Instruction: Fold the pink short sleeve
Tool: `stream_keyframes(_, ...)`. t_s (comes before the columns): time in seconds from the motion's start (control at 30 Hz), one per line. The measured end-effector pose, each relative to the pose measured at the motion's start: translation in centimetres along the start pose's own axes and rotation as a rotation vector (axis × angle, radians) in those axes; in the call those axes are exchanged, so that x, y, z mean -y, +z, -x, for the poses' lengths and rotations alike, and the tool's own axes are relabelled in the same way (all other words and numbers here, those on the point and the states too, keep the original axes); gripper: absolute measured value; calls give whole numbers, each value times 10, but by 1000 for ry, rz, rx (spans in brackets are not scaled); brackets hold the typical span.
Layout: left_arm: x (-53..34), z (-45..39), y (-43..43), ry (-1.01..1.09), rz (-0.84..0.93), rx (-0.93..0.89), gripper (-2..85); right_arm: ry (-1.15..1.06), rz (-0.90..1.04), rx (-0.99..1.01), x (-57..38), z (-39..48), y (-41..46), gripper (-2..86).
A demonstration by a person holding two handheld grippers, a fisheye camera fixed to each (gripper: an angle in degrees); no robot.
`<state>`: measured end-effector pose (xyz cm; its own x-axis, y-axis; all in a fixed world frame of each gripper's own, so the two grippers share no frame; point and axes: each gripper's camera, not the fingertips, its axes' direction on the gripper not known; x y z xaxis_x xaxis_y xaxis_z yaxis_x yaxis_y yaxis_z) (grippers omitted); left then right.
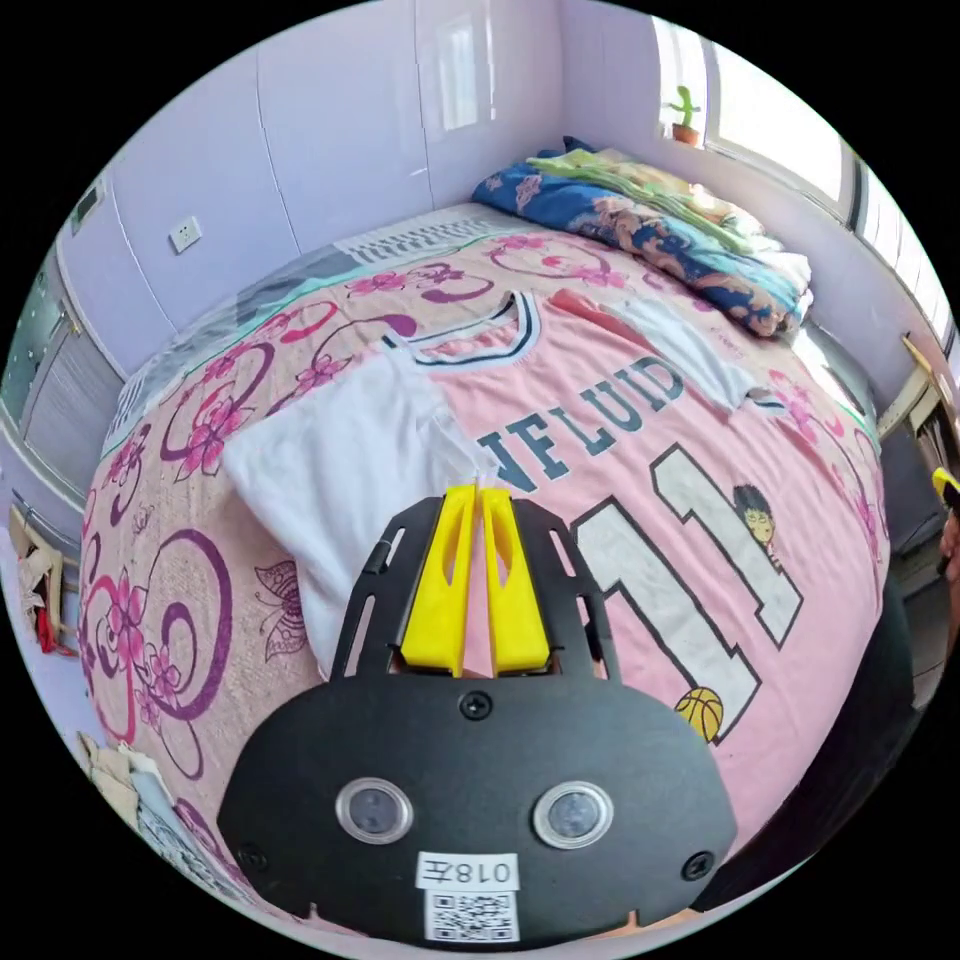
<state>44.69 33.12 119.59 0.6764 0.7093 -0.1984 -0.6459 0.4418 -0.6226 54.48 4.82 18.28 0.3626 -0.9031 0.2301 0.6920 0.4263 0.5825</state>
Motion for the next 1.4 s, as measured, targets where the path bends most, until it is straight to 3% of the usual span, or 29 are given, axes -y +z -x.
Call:
stream_keyframes(0.13,-5,9,0,-144,-21,-49,-8,-24,15,-21,-2,3,-3,-1)
stream_keyframes(0.4,-23,21,-22,-174,18,-57,17,-12,18,3,-6,-2,1,-1)
stream_keyframes(0.53,-20,4,-46,20,-21,-317,93,-20,23,11,-6,-1,4,-2)
stream_keyframes(0.63,-15,-12,-71,137,-48,-405,100,-37,38,-7,-6,2,6,-2)
stream_keyframes(0.8,-14,27,-92,-187,-226,-329,38,-7,47,19,-8,-2,14,-2)
stream_keyframes(0.87,-3,31,-83,-255,-187,-271,4,-2,51,28,-8,-2,17,-1)
stream_keyframes(0.97,31,20,-48,-306,76,-149,-6,-22,73,18,-6,4,22,-2)
stream_keyframes(1.17,87,-101,-25,50,246,143,-10,-83,132,-35,-4,12,35,-3)
stream_keyframes(1.27,85,-184,-20,347,286,474,-10,-70,138,-12,-4,6,40,-3)
stream_keyframes(1.3,76,-215,-16,471,282,668,-10,-65,133,-5,-4,4,40,-3)
stream_keyframes(1.33,64,-242,-11,576,242,857,-10,-62,131,-4,-5,3,40,-3)
stream_keyframes(1.4,44,-270,-10,655,116,1049,-10,-37,122,3,-7,-5,40,-3)
